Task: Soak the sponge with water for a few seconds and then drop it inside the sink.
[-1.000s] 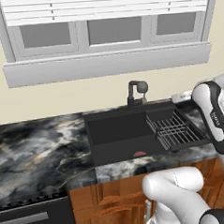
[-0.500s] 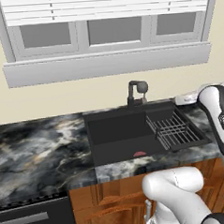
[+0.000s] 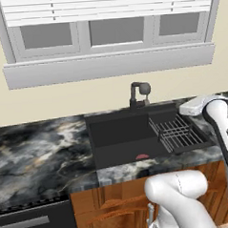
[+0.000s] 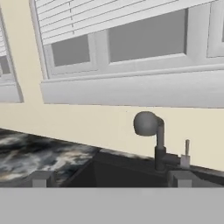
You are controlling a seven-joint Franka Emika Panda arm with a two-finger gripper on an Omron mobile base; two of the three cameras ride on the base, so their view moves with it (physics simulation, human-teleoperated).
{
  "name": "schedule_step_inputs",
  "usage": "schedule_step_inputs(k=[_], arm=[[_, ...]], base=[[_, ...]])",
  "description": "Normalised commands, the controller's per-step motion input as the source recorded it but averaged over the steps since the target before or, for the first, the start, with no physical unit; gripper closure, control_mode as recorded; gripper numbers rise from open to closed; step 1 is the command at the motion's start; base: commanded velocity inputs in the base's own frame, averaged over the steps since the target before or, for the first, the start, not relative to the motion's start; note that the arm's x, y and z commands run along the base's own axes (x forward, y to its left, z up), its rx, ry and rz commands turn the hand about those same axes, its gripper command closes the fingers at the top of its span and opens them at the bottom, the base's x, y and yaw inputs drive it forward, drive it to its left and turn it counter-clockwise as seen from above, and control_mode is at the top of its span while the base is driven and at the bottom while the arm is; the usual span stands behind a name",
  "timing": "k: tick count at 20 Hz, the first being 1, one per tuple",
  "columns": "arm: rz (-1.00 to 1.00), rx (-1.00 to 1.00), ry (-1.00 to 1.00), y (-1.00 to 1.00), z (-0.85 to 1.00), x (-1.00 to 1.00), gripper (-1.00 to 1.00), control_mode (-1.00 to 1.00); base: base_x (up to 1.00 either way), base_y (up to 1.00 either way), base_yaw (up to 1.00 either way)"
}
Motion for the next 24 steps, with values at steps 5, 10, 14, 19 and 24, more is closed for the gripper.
schedule_step_inputs(k=[5, 10, 14, 19, 24], arm=[[0.00, 0.01, -0.13, 0.00, -0.07, 0.00, -1.00, -1.00], [0.00, 0.00, 0.00, 0.00, -0.01, 0.01, -1.00, -1.00], [-0.05, 0.00, 0.00, 0.00, -0.01, 0.34, -1.00, -1.00], [0.00, 0.00, 0.00, -0.02, -0.02, 0.32, -1.00, -1.00], [0.00, 0.00, 0.00, -0.23, -0.16, 0.35, -1.00, -1.00]], base=[[0.00, 0.00, 0.00], [0.00, 0.00, 0.00], [0.00, 0.00, 0.00], [0.00, 0.00, 0.00], [0.00, 0.00, 0.00]])
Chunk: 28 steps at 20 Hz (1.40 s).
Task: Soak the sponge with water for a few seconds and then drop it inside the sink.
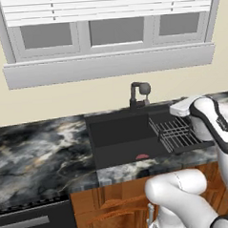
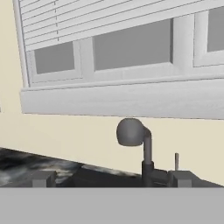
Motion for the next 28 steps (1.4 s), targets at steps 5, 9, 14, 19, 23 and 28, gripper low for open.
schedule_step_inputs(k=[5, 9, 14, 19, 23, 28], arm=[[0.00, 0.00, 0.00, -0.26, -0.18, 0.20, -1.00, -1.00], [0.03, 0.00, 0.00, -0.22, -0.12, 0.09, -1.00, -1.00], [0.06, 0.00, 0.00, -0.01, 0.00, 0.17, -1.00, -1.00], [0.10, 0.00, 0.01, 0.00, 0.00, 0.43, -1.00, -1.00], [0.09, 0.00, 0.00, 0.00, 0.00, 0.45, -1.00, -1.00], [0.03, 0.00, 0.00, 0.00, -0.13, 0.26, -1.00, -1.00]], base=[[0.00, 0.00, 0.00], [0.00, 0.00, 0.00], [0.00, 0.00, 0.00], [0.00, 0.00, 0.00], [0.00, 0.00, 0.00], [0.00, 0.00, 0.00]])
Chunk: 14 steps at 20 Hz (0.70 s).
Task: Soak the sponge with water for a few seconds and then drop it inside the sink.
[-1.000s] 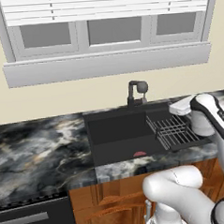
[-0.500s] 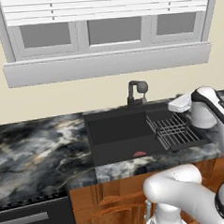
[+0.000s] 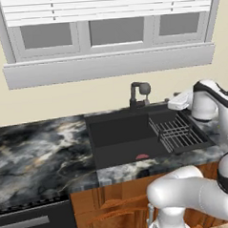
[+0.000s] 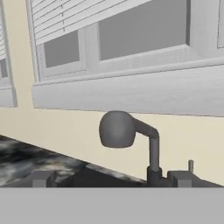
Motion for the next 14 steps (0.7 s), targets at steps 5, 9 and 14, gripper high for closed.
schedule_step_inputs(k=[5, 9, 14], arm=[[0.00, 0.00, -0.01, 0.00, -0.24, 0.18, -1.00, -1.00], [0.00, 0.00, 0.00, 0.06, -0.17, 0.24, -1.00, -1.00], [0.00, 0.00, 0.00, 0.08, -0.03, 0.26, -1.00, -1.00]], base=[[0.00, 0.00, 0.00], [0.00, 0.00, 0.00], [0.00, 0.00, 0.00]])
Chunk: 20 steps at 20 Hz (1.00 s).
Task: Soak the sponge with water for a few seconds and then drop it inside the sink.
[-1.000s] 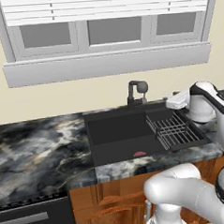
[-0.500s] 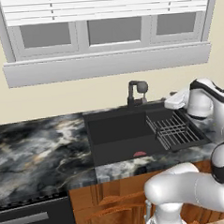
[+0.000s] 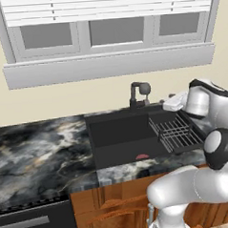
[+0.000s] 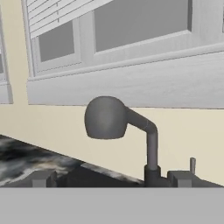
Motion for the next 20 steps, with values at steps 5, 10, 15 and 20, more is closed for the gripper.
schedule_step_inputs(k=[5, 10, 15, 20], arm=[[0.00, 0.00, 0.00, 0.01, -0.02, 0.09, -1.00, -1.00], [0.00, 0.00, -0.02, 0.00, -0.15, 0.09, -1.00, -1.00], [0.00, 0.00, -0.01, 0.01, -0.10, 0.15, -1.00, -1.00], [0.00, 0.00, -0.03, 0.04, -0.05, 0.16, -1.00, -1.00]], base=[[0.00, 0.00, 0.00], [0.00, 0.00, 0.00], [0.00, 0.00, 0.00], [0.00, 0.00, 0.00]])
